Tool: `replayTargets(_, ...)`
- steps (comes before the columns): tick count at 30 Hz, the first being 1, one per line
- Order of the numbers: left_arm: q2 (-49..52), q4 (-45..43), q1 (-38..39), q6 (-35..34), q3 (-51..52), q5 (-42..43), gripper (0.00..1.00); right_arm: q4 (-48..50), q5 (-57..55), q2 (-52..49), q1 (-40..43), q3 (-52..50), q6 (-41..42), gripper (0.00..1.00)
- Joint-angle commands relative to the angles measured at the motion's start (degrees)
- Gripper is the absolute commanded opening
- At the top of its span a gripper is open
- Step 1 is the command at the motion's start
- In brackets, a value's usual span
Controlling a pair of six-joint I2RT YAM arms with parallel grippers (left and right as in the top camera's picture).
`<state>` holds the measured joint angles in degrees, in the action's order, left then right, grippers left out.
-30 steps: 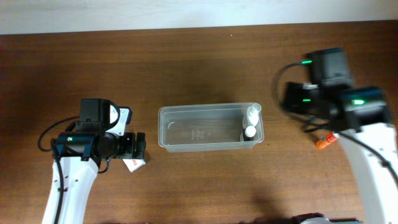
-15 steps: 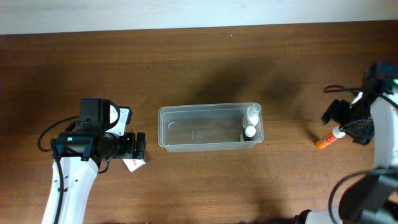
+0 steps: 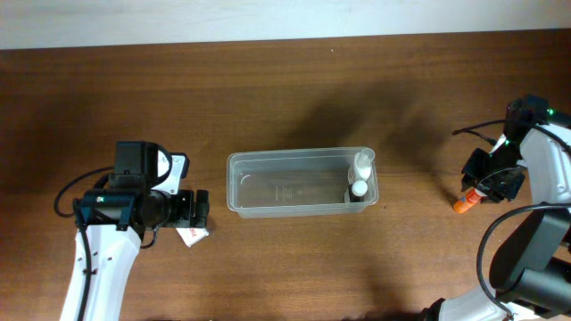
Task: Pack container
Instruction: 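Move the right gripper to the orange tube and grasp it, then lower the orange tube upright into the container and release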
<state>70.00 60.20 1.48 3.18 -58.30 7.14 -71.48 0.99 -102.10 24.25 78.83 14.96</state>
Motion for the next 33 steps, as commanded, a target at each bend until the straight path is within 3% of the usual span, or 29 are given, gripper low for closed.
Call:
replayTargets(1, 0.2, -0.1, -0.2, -0.6, -1.0, 1.0, 0.99, 0.2, 0.1, 0.2, 0.1, -0.1, 0.0, 0.32)
replayTargets(8, 0.2, -0.1, -0.2, -0.6, -1.0, 1.0, 1.00, 0.1, 1.9, 1.8, 0.1, -0.1, -1.3, 0.25)
replayTargets(15, 0.2, -0.1, -0.2, -0.6, -1.0, 1.0, 0.99, -2.1, 4.9, 14.6, -4.8, 1.4, -4.5, 0.19)
replayTargets(21, 0.2, -0.2, -0.2, -0.6, -1.0, 1.0, 0.99, -7.1, 5.1, 26.2, -16.3, 5.4, -5.1, 0.19)
replayTargets(25, 0.2, -0.2, -0.2, -0.6, -1.0, 1.0, 0.99, -7.2, 5.3, 31.1, -28.4, 7.2, -3.4, 0.19)
replayTargets(29, 0.2, -0.2, -0.2, -0.6, -1.0, 1.0, 1.00, -4.8, 5.2, 30.5, -38.8, 7.9, -2.5, 0.19)
replayTargets(33, 0.2, -0.1, -0.2, -0.6, -1.0, 1.0, 0.99, -1.5, 3.7, 26.6, -43.9, 7.9, -2.6, 0.19)
